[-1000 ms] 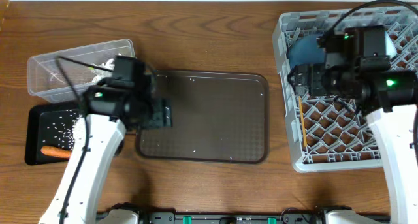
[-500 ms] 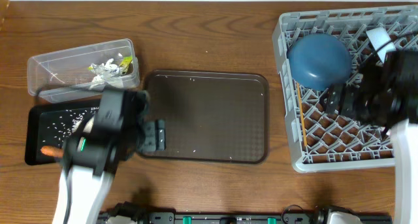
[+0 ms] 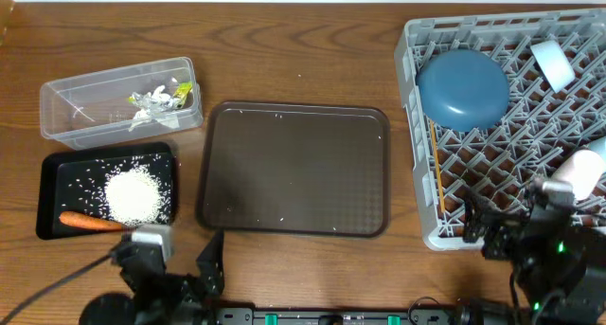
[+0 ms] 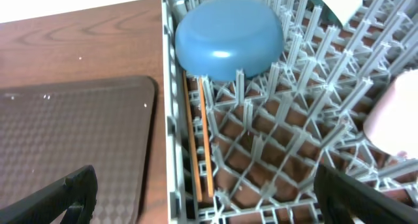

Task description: Sort waste into correct bins and load items into the dishwasher rack

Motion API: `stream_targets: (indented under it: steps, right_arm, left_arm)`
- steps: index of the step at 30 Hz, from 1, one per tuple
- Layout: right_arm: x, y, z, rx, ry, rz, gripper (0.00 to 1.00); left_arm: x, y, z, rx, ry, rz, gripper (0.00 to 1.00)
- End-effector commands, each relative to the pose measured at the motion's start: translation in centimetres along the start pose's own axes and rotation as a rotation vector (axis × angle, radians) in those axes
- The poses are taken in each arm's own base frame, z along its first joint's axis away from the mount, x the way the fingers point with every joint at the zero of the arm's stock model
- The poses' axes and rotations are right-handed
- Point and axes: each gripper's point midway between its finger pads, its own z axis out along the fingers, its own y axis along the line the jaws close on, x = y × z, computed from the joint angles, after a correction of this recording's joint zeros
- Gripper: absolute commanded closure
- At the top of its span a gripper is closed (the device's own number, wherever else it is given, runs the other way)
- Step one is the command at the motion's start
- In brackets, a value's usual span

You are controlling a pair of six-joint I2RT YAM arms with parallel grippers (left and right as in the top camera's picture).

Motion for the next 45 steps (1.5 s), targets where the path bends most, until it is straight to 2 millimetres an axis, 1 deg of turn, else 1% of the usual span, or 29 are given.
stream_targets:
  steps: [1, 7, 24, 27, 29, 32, 35, 40, 42, 45]
  right_arm:
    - [1.3, -0.1, -0.7, 0.009, 0.01, -0.001, 0.01]
    - [4.7, -0.3, -1.2, 0.018, 0.141, 0.021, 0.01]
    - [4.8, -0.3, -1.2, 0.018, 0.14, 0.022, 0.01]
    - [4.5, -0.2, -1.2, 0.012, 0.119, 0.007, 0.01]
    - [4.0, 0.1, -1.0, -0.003, 0.076, -0.011, 0.01]
    - [2.5, 0.8, -0.4, -0.042, -0.044, -0.059, 0.01]
    - [1.1, 1.4, 0.7, -0.085, -0.193, -0.095, 0.01]
    - [-0.4, 2.6, 2.3, -0.159, -0.437, -0.144, 0.01]
    - [-0.8, 2.5, 2.8, -0.152, -0.507, -0.149, 0.01]
    - [-1.0, 2.0, 4.0, -0.127, -0.572, -0.147, 0.01]
  left_arm:
    - [0.0, 0.2, -0.5, -0.008, -0.031, 0.004, 0.02]
    - [0.0, 0.2, -0.5, -0.008, -0.031, 0.004, 0.02]
    - [0.0, 0.2, -0.5, -0.008, -0.031, 0.004, 0.02]
    - [0.0, 0.2, -0.5, -0.008, -0.031, 0.004, 0.02]
    - [0.0, 0.2, -0.5, -0.008, -0.031, 0.004, 0.02]
    - [0.0, 0.2, -0.5, -0.008, -0.032, 0.004, 0.02]
    - [0.0, 0.2, -0.5, -0.008, -0.031, 0.004, 0.02]
    - [0.0, 0.2, -0.5, -0.008, -0.032, 0.004, 0.02]
    - [0.0, 0.2, -0.5, -0.008, -0.031, 0.004, 0.02]
    - [0.0, 0.2, -0.5, -0.008, -0.031, 0.004, 0.02]
